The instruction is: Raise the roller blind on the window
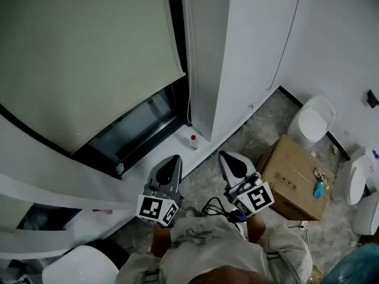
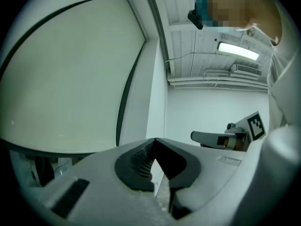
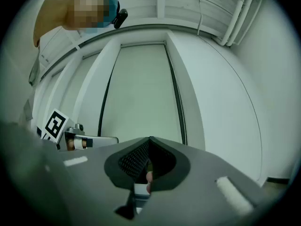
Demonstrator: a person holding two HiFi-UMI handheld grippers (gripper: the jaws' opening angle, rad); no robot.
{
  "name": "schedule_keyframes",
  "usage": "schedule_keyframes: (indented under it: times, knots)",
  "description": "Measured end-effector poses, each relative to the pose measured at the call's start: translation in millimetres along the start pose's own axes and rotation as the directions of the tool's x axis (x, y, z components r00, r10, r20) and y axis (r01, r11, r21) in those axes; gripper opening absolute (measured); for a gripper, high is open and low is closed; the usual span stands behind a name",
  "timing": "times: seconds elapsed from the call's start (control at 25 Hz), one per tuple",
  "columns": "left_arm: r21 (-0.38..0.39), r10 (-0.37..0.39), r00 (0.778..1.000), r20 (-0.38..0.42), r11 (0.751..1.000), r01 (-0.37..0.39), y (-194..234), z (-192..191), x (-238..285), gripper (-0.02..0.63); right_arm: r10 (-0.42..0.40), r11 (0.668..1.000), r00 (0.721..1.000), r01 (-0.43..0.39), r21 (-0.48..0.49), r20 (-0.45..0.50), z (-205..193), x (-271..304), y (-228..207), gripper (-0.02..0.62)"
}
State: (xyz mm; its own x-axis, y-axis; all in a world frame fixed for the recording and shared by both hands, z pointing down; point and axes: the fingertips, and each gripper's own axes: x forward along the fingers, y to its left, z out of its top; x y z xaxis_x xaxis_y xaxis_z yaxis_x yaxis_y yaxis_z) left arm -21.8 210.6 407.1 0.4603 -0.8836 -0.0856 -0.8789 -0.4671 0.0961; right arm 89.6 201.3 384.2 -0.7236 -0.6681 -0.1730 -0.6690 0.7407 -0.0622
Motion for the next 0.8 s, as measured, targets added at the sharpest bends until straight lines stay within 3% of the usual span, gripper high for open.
schedule_keyframes:
  times: [0.4,0.8]
  knots:
    - [0.0,0.018,1.0,-0.01,1.0,-0.018,-14,-1,-5,0.005,-0.008,1.0,1.0,0.008,0.008,-0.015,-6,-15,-1,0.009]
    - [0.011,0.073,0.997,-0.033,0.997,-0.072,-19,-6,-7,0.005,0.067,0.998,0.998,-0.067,0.021,-0.007,-6,-15,0,0.011]
